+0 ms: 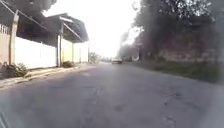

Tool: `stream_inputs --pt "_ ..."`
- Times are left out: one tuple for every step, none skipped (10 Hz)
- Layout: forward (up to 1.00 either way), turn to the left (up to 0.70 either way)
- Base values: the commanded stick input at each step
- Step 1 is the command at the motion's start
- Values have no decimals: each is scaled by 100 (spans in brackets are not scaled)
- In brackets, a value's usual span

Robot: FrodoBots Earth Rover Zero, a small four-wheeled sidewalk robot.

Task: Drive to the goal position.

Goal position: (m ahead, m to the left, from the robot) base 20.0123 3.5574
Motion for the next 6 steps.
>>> stream_inputs --pt "98 -3" --pt "98 0" --pt "98 0" --pt "98 0" --pt "98 0" --pt "98 0"
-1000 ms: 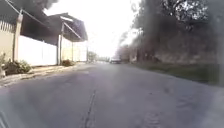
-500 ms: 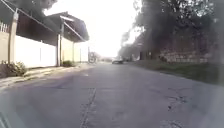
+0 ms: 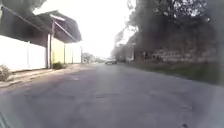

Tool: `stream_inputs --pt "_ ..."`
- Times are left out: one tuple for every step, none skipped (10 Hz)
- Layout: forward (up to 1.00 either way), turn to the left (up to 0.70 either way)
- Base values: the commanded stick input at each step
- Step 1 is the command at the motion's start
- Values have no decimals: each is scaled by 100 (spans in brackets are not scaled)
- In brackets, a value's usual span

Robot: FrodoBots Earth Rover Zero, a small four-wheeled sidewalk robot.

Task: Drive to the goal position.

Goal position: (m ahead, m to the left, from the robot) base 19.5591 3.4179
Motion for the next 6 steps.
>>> stream_inputs --pt "98 0" --pt "98 0" --pt "98 0" --pt "98 0" --pt "98 0" --pt "98 0"
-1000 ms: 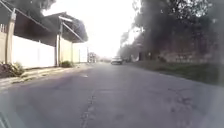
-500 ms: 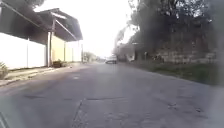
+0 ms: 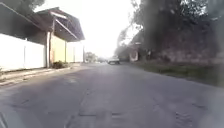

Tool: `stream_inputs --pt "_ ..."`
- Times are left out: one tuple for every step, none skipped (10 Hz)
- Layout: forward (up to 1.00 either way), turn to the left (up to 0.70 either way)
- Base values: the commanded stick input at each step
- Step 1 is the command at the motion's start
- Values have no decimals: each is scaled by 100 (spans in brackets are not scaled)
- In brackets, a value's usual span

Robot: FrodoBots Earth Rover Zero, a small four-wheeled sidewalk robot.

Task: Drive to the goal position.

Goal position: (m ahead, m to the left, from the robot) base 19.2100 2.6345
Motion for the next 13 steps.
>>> stream_inputs --pt "98 0" --pt "98 0" --pt "98 0" --pt "98 0" --pt "98 0" --pt "98 0" --pt "98 0" --pt "98 0" --pt "98 0" --pt "98 0" --pt "98 0" --pt "98 0" --pt "98 0"
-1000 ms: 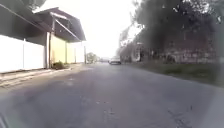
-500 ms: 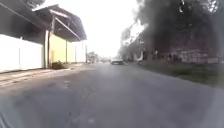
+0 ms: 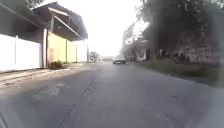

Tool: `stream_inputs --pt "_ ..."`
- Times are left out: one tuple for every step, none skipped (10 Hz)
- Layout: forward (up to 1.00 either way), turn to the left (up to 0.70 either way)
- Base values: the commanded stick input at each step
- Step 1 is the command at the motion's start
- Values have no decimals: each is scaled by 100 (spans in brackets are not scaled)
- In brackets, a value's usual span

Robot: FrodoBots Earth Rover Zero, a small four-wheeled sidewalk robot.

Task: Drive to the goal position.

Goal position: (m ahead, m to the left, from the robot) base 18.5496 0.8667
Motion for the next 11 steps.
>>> stream_inputs --pt "100 0" --pt "100 0" --pt "100 0" --pt "100 0" --pt "100 0" --pt "100 0" --pt "100 0" --pt "100 0" --pt "100 0" --pt "67 0" --pt "0 0"
